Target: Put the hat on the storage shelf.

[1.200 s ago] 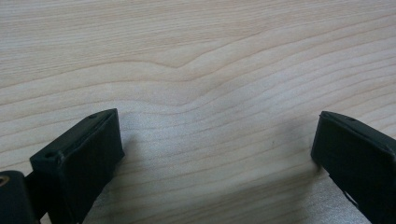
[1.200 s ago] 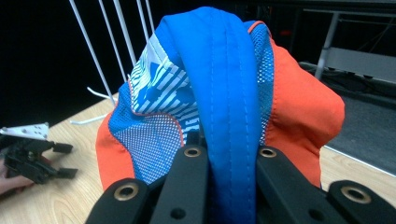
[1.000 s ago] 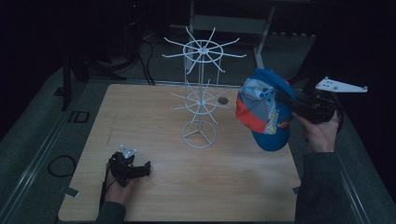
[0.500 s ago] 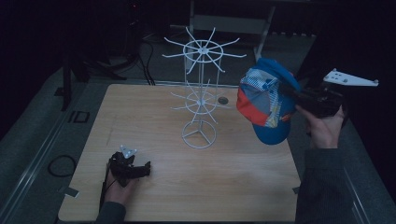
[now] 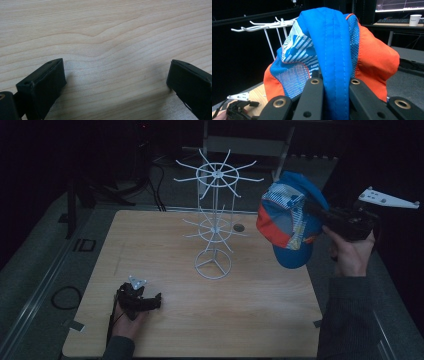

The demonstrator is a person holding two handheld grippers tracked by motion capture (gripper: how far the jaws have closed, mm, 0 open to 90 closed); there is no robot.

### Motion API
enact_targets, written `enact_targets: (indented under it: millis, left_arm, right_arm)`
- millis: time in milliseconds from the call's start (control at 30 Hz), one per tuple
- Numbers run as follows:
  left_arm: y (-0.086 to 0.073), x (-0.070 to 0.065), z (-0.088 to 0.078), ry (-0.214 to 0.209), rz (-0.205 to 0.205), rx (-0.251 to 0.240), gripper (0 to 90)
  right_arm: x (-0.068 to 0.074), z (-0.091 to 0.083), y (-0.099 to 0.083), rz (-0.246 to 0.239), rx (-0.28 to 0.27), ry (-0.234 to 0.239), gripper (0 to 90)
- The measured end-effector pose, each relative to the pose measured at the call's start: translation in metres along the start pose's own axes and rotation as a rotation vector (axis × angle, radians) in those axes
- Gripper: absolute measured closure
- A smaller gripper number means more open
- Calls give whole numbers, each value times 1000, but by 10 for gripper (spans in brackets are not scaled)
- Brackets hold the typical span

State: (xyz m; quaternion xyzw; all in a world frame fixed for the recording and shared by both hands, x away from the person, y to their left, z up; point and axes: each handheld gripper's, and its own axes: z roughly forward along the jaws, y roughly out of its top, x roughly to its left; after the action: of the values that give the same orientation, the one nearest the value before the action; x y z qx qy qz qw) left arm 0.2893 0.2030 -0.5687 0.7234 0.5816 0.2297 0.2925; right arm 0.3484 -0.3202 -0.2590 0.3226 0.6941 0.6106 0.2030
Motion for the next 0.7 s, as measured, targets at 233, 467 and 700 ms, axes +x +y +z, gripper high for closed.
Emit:
enact_targets:
  millis: [233,467,700]
  left_arm:
    - [0,0,0,0,1,0,24]
    - [0,0,0,-1,0,0,24]
    - [0,0,0,-1,1,0,25]
  right_arm:
    - [1,-1,4,-9,-8,1,885]
    - [3,0,7,-15,-18,6,886]
    - [5,-1,13,-7,-53,17,886]
